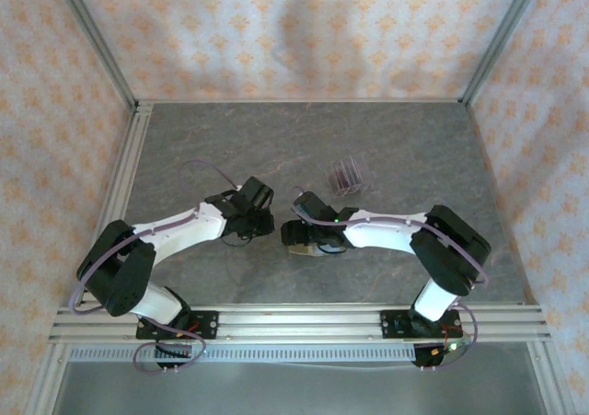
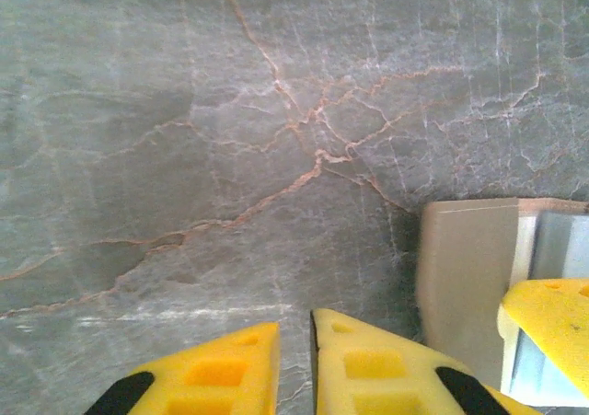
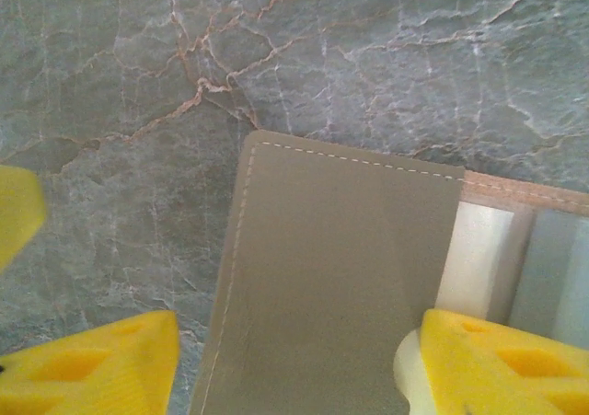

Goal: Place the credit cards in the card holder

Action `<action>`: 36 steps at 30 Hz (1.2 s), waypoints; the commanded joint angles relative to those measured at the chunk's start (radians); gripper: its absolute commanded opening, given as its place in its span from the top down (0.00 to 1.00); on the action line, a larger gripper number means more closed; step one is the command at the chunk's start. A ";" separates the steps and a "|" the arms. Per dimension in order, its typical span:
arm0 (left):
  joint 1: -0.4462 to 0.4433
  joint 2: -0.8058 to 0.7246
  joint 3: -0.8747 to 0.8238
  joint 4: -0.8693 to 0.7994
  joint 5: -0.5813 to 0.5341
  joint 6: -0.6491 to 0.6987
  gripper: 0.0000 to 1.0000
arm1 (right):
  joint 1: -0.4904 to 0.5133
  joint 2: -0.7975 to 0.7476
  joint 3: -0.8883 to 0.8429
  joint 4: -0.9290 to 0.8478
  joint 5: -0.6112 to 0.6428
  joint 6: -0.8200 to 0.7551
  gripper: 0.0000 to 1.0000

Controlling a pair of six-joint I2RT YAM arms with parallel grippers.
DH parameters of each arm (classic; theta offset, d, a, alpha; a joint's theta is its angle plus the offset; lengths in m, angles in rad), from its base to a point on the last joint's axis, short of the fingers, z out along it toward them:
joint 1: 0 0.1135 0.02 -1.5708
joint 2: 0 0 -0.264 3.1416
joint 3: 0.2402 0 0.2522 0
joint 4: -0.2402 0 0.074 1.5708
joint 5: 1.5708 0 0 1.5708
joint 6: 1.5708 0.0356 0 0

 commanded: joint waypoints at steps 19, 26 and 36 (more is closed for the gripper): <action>0.027 -0.150 0.040 -0.073 0.020 0.077 0.58 | 0.001 -0.176 0.051 -0.110 0.031 -0.063 0.15; -0.026 -0.115 0.126 -0.082 0.027 0.101 0.60 | -0.044 -0.299 0.015 -0.173 0.107 -0.061 0.29; -0.111 0.057 0.260 -0.062 0.059 0.097 0.71 | -0.100 -0.315 -0.032 -0.197 0.176 -0.055 0.59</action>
